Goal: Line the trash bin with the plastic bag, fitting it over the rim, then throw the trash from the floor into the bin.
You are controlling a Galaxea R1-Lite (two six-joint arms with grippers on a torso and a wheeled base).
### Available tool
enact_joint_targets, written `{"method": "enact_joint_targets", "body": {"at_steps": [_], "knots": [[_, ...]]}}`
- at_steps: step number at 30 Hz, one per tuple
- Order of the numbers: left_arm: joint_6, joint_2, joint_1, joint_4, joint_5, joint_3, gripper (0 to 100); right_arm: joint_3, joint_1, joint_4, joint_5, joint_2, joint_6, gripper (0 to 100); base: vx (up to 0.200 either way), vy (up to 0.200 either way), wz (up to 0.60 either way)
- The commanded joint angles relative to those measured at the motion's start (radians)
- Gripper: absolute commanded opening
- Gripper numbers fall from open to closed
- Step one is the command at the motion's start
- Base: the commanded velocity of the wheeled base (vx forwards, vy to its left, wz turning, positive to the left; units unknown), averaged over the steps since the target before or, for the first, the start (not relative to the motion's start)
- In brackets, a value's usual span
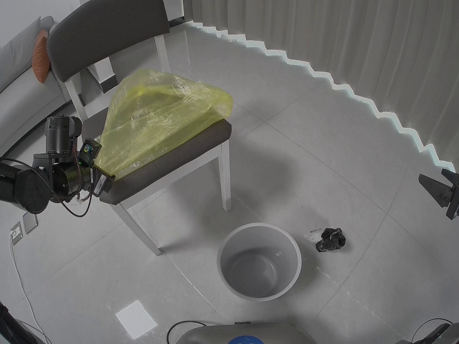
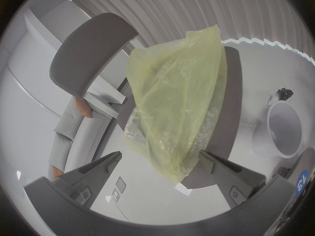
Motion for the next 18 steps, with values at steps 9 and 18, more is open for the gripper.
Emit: {"method": "enact_joint_targets", "body": {"at_steps": [9,18], "knots": [[0.006,0.015,0.05,-0.001,0.002,-0.021,100,0.0,-0.005,0.0,0.002,-0.006,0.0,100,0.0,0.0,0.0],[0.032,0.027,0.072,-0.004,0.003,0.009,100,0.003,-0.009,0.0,0.014,-0.011,0.0,100,0.0,0.0,0.0]]}}
